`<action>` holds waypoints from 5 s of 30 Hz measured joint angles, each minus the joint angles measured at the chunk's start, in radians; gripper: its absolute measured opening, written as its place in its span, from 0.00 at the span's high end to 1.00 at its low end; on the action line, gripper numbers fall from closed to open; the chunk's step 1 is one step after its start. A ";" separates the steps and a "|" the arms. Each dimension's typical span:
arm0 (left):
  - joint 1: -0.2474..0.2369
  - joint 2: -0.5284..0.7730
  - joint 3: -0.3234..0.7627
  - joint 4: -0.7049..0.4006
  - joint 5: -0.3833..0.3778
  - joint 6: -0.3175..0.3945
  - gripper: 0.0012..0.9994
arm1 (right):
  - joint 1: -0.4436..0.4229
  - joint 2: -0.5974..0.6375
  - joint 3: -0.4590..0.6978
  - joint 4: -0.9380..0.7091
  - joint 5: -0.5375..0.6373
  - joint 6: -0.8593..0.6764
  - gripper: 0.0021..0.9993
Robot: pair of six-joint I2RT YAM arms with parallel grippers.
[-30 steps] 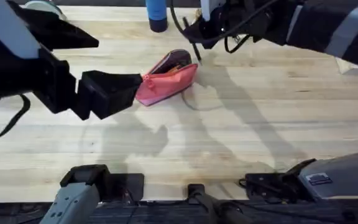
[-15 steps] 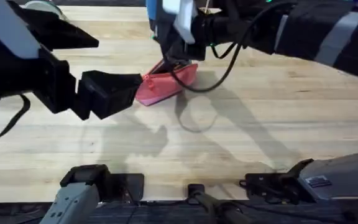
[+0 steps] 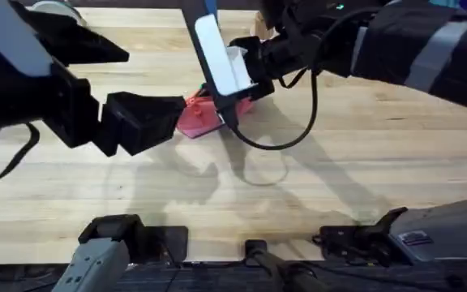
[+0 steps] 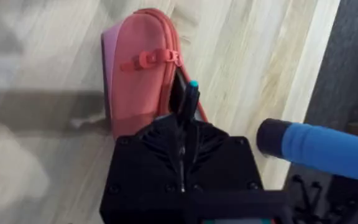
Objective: Unzip the bag, pick up the pens from the table one at a time and place them inside, then zip the bag closed.
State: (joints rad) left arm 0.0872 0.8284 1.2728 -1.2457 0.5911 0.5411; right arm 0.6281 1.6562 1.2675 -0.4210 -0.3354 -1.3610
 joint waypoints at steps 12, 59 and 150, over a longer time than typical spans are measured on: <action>0.000 0.000 0.000 0.000 0.000 0.000 0.01 | 0.000 0.030 0.002 0.010 0.029 -0.109 0.97; 0.000 0.000 0.000 -0.002 0.001 0.000 0.01 | 0.083 0.157 0.006 0.097 0.111 -0.121 0.00; 0.372 -0.101 -0.373 0.104 0.068 0.233 0.01 | 0.042 -0.139 0.016 -0.003 0.103 0.606 0.00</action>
State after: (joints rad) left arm 0.4591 0.7276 0.9001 -1.1414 0.6594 0.7741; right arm 0.6701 1.5173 1.2831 -0.4236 -0.2325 -0.7547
